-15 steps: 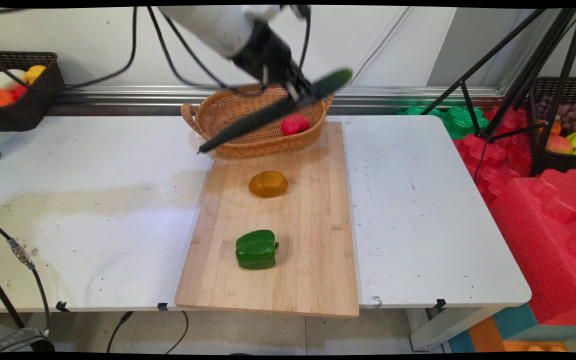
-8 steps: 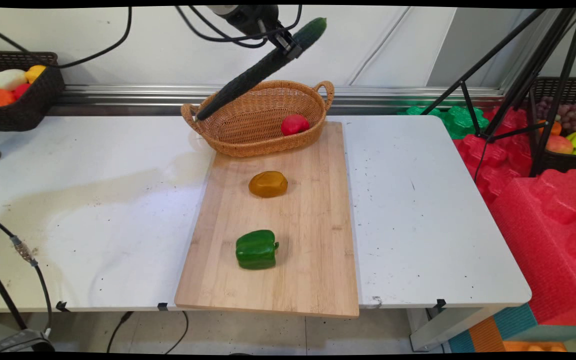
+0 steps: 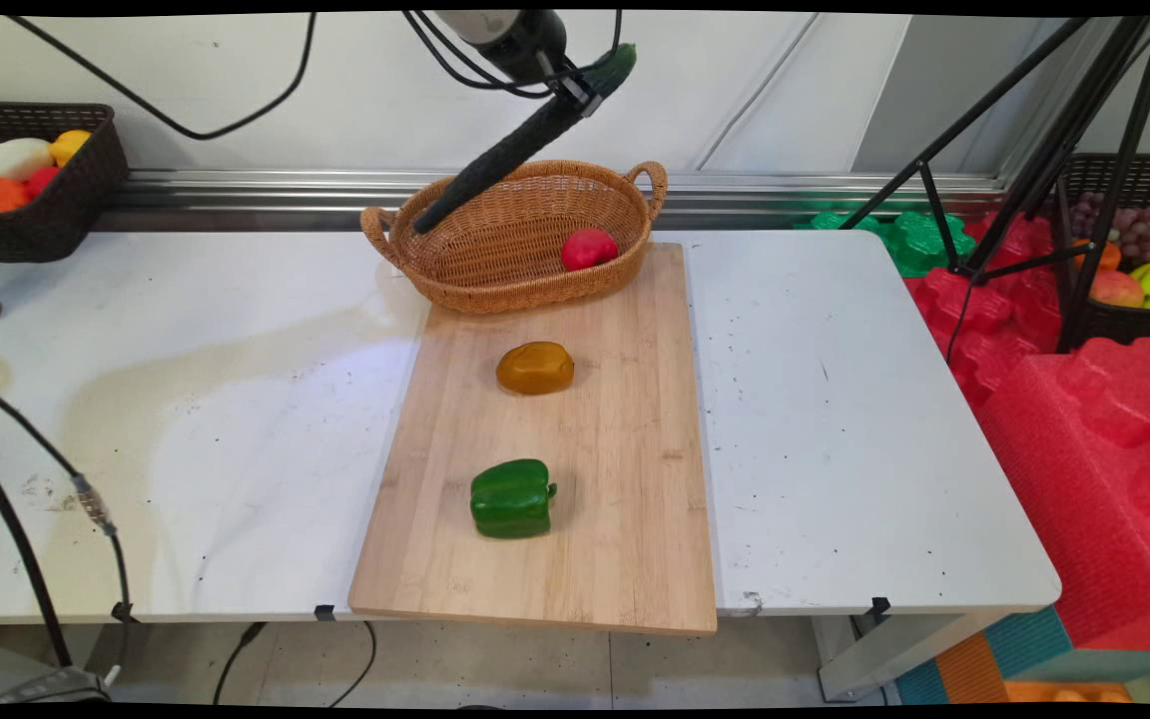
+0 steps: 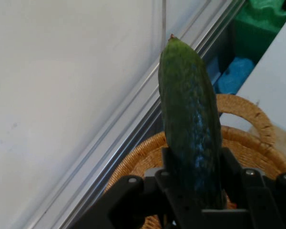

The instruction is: Place the picked object in the vegetable basket

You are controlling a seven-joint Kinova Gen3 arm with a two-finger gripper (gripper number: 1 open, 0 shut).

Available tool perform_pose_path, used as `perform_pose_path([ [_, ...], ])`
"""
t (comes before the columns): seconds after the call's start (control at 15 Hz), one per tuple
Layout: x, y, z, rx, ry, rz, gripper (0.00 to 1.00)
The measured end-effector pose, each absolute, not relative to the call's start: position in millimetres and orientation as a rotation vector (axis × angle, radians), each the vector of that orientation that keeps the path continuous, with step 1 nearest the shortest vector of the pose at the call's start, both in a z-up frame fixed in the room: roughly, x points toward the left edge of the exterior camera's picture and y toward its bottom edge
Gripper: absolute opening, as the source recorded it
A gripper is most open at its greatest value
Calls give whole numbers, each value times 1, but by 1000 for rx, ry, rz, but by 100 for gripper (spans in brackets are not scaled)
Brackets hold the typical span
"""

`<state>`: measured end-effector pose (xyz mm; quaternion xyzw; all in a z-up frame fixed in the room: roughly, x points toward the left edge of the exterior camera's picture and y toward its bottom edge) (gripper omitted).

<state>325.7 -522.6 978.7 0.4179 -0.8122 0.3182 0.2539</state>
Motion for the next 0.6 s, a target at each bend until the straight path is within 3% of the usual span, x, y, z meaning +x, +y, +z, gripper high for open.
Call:
perform_pose_path([
  [0.6,329,-574,916,1131,-2230,837,0],
])
